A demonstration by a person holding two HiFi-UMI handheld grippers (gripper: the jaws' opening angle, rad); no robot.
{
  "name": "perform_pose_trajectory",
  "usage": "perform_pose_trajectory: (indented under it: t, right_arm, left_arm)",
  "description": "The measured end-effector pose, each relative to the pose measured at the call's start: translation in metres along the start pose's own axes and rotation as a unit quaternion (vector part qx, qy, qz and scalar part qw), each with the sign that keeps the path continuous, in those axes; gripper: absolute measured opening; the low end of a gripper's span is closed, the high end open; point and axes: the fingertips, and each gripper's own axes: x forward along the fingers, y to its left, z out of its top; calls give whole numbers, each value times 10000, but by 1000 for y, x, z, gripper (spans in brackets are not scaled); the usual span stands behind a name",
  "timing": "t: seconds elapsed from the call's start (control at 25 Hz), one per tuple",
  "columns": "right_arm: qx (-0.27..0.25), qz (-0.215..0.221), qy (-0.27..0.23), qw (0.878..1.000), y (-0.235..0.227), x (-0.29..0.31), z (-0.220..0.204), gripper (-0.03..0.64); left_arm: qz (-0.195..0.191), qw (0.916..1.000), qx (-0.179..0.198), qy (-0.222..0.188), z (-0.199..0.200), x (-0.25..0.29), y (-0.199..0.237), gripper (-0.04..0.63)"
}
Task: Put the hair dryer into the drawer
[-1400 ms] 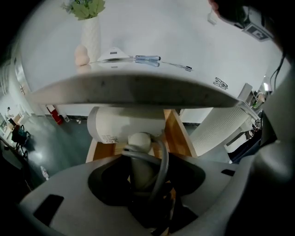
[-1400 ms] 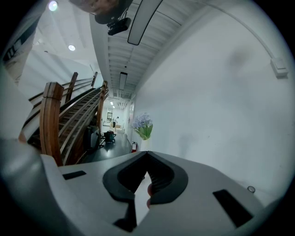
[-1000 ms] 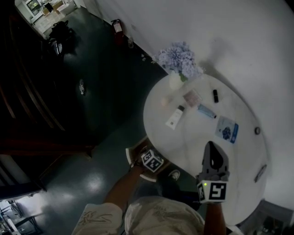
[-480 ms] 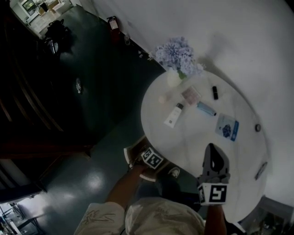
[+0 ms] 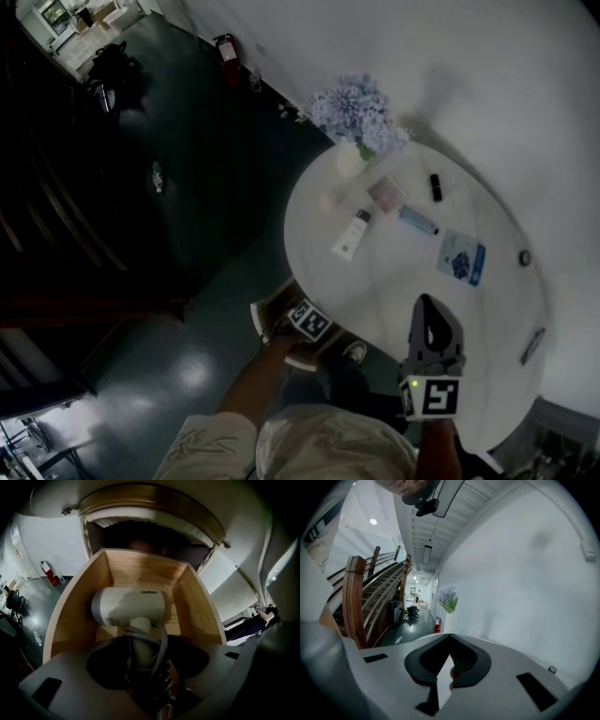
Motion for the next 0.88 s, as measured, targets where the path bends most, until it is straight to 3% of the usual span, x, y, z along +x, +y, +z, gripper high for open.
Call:
perform_pose_trajectory:
  t: [0.28,0.48,0.88]
  right_arm:
    - [16,12,-16,10000,2,-1,1,3]
    - [46,29,-61,10000,3,-2,5,3]
    - [156,143,-331,9992,10,-2,18,3]
  left_arm:
    - [201,9998,-52,-58,0,-6,5,252]
    - [377,9988,5,-320,10,-19,12,253]
    - [102,9998,162,-35,3,-62,4,253]
